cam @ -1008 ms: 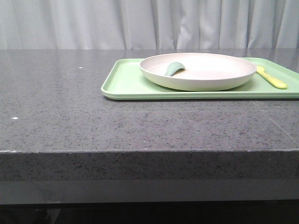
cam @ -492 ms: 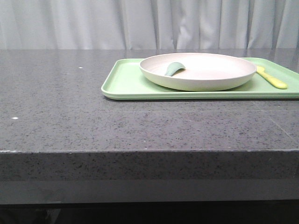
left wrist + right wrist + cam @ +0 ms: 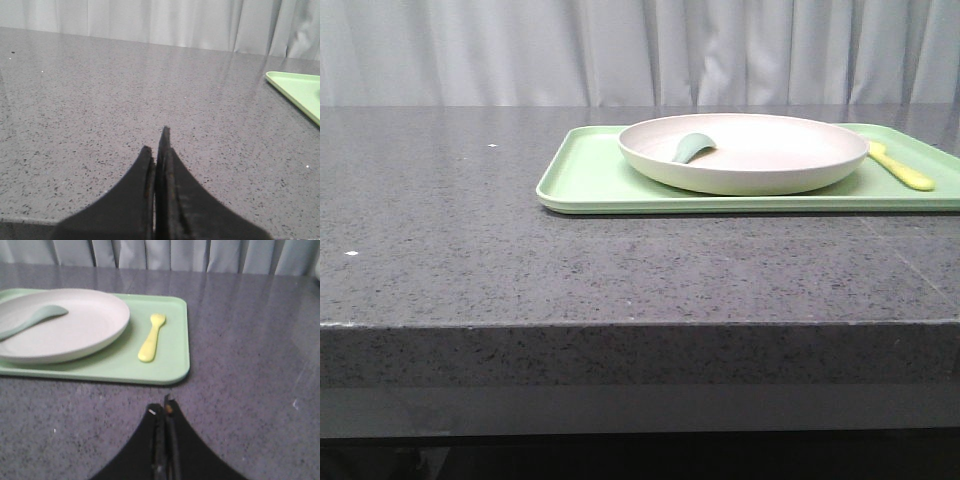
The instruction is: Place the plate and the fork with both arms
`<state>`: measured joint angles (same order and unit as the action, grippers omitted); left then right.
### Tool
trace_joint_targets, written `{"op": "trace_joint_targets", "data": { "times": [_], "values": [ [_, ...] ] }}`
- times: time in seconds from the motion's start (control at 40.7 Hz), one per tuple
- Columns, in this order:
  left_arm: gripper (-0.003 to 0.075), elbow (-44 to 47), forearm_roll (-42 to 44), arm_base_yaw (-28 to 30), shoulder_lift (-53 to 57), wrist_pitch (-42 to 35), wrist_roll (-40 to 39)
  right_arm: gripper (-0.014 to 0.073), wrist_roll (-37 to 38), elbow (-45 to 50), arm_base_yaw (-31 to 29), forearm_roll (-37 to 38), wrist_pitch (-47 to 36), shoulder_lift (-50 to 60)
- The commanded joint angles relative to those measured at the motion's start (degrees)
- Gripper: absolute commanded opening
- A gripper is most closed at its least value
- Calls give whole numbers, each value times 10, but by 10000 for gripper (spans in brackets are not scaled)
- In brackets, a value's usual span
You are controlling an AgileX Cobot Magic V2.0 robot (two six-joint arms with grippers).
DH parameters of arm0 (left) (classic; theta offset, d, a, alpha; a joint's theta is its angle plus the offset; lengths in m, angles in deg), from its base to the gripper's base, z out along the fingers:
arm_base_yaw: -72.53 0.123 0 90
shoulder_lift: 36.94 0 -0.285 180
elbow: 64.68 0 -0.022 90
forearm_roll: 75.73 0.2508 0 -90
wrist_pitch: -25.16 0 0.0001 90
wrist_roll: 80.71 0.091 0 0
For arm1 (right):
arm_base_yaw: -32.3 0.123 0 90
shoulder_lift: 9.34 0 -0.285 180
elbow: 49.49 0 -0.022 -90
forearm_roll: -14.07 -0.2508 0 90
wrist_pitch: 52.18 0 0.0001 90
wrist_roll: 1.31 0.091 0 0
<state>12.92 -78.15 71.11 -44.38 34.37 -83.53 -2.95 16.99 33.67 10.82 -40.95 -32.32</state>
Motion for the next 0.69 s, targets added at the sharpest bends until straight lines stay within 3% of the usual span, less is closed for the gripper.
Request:
{"op": "trace_joint_targets", "data": {
  "times": [0.0,0.246,0.467,0.664],
  "values": [
    [-18,1,-4,1,11,-51,-3,-69,-3,30,2,12,-46,25],
    [-18,1,-4,1,11,-51,-3,-69,-3,122,2,8,-43,100],
    [-18,1,-4,1,11,-51,-3,-69,-3,121,1,7,-15,171],
    [-18,1,-4,1,11,-51,-3,-69,-3,121,1,7,-14,165]
  ]
}}
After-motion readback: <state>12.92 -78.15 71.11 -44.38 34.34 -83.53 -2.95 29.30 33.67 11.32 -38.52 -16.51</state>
